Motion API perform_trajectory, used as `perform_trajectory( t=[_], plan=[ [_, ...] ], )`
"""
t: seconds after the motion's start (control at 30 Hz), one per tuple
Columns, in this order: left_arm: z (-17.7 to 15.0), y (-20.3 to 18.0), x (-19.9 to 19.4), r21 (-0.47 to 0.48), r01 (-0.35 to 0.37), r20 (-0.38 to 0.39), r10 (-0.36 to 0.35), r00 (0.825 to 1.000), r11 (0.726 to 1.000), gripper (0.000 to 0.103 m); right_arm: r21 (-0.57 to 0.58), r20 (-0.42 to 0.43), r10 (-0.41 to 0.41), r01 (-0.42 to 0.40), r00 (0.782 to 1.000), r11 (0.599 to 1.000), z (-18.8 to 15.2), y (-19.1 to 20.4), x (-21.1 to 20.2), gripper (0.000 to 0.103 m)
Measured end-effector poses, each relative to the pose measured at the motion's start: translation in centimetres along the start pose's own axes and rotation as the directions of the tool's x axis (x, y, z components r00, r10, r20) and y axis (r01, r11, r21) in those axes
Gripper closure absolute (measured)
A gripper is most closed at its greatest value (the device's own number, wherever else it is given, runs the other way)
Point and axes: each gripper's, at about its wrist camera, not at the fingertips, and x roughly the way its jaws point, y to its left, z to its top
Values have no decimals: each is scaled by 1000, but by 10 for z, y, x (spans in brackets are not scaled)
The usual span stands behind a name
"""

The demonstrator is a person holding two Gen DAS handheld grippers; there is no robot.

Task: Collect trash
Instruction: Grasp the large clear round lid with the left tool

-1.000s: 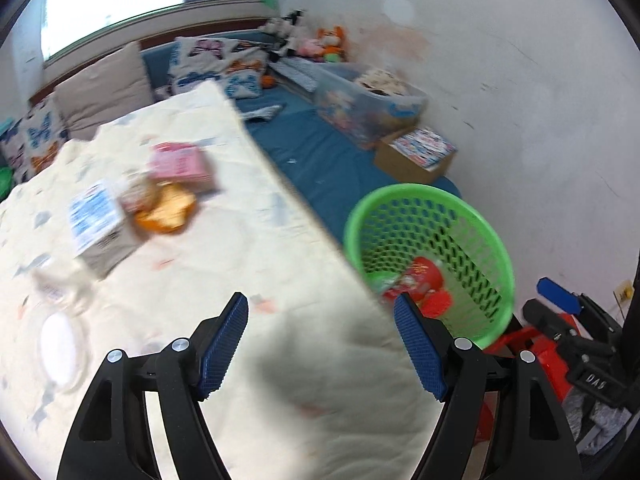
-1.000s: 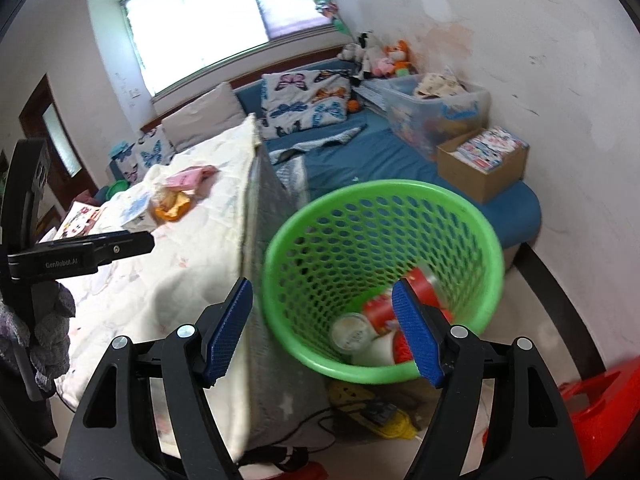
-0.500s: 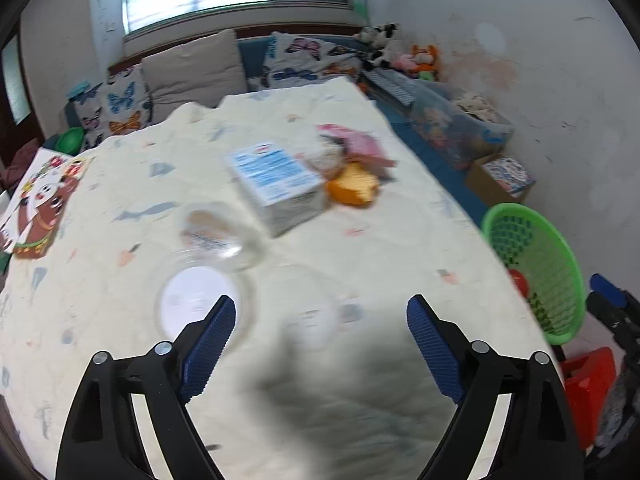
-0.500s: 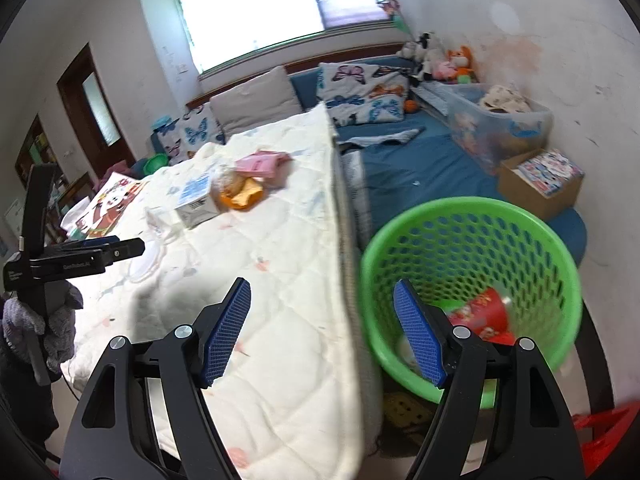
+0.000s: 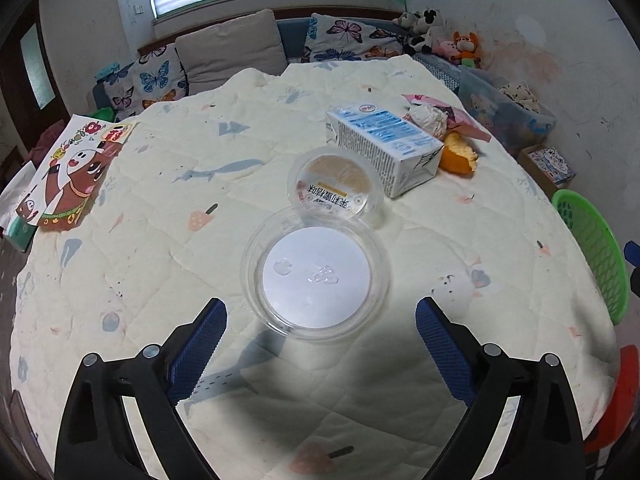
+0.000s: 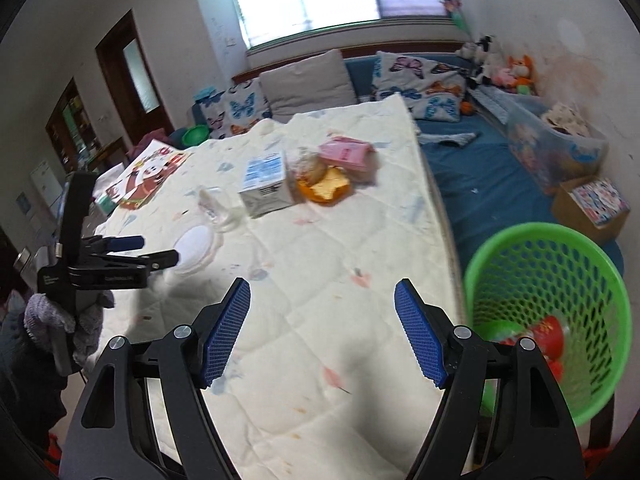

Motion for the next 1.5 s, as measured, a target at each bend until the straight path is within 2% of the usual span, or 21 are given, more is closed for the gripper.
perform_trajectory(
  t=[0.5,0.67,0.7,0.77,1.17,1.5],
  plan=[
    [4,2,31,39,28,-67,-26,997,999,10,-68,-67,27,-31,997,997,15,39,40,28],
    [8,5,36,37,37,-58,-35,998,999,11,-82,-81,27,-33,996,996,24,46,52,28],
    [8,6,37,33,44,-57,-42,997,998,14,-81,-85,30,-37,996,996,26,48,56,28],
    [9,7,37,33,53,-52,-51,997,998,15,-74,-94,42,-49,995,996,29,50,62,28],
    [5,31,-3,-16,18,27,-17,999,1000,16,-96,-124,103,-115,987,989,50,84,98,30],
    [0,79,-44,-140,3,91,10,996,990,17,-144,-162,151,-175,975,974,68,116,135,38]
  ],
)
